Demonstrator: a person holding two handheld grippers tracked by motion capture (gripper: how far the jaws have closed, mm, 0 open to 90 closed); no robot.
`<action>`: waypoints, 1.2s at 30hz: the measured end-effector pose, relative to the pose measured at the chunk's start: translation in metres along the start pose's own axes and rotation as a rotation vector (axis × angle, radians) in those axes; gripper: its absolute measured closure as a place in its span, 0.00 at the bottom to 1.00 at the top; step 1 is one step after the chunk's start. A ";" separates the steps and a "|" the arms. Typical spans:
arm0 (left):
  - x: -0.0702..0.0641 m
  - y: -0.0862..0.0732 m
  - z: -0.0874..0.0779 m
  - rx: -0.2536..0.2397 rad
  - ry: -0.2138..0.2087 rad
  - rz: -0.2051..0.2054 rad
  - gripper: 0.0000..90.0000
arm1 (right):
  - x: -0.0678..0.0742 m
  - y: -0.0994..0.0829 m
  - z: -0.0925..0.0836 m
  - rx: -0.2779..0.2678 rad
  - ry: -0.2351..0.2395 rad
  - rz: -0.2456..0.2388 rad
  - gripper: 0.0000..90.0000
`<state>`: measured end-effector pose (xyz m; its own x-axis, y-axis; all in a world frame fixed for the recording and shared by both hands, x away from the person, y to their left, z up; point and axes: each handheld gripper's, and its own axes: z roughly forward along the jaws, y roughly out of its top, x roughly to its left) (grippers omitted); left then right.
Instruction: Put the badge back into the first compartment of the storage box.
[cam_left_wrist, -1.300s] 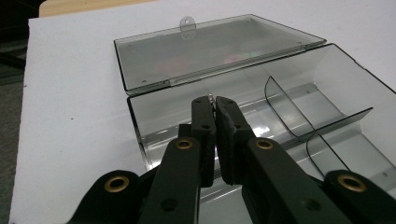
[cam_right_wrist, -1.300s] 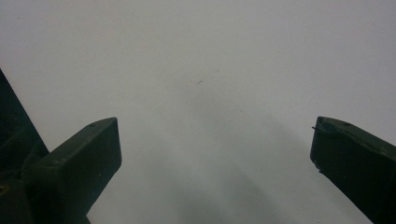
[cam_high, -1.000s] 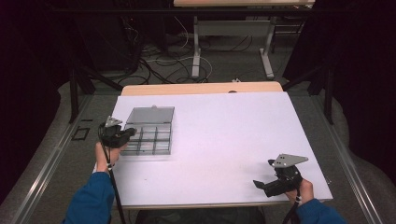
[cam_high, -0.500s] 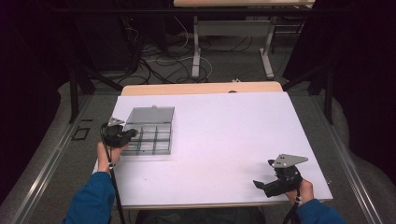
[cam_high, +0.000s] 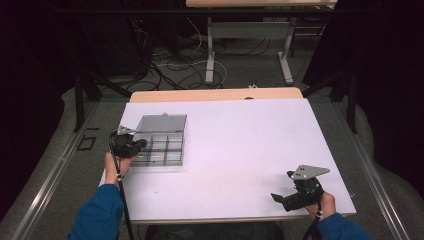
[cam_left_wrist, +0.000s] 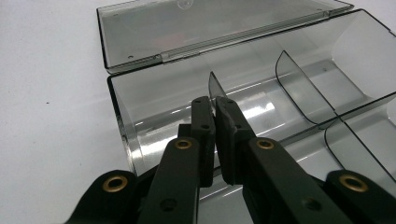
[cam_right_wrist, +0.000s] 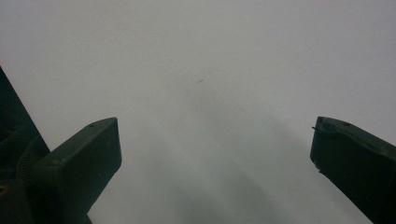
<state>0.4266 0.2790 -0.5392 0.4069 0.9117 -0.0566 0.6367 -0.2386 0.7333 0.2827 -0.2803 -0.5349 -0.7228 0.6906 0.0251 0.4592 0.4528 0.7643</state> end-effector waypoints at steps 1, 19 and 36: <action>0.000 0.000 0.000 0.000 0.002 0.000 0.96 | 0.000 0.000 0.000 0.000 0.000 0.000 0.02; 0.002 0.001 -0.010 -0.043 0.026 -0.021 0.82 | 0.000 0.000 0.000 0.001 0.000 -0.003 0.02; -0.025 0.007 -0.036 -0.020 0.002 0.057 0.28 | 0.000 0.000 0.000 0.001 0.001 -0.001 0.02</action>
<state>0.3972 0.2667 -0.5078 0.4408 0.8975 -0.0130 0.5992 -0.2835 0.7487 0.2823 -0.2801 -0.5345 -0.7237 0.6897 0.0248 0.4590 0.4541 0.7636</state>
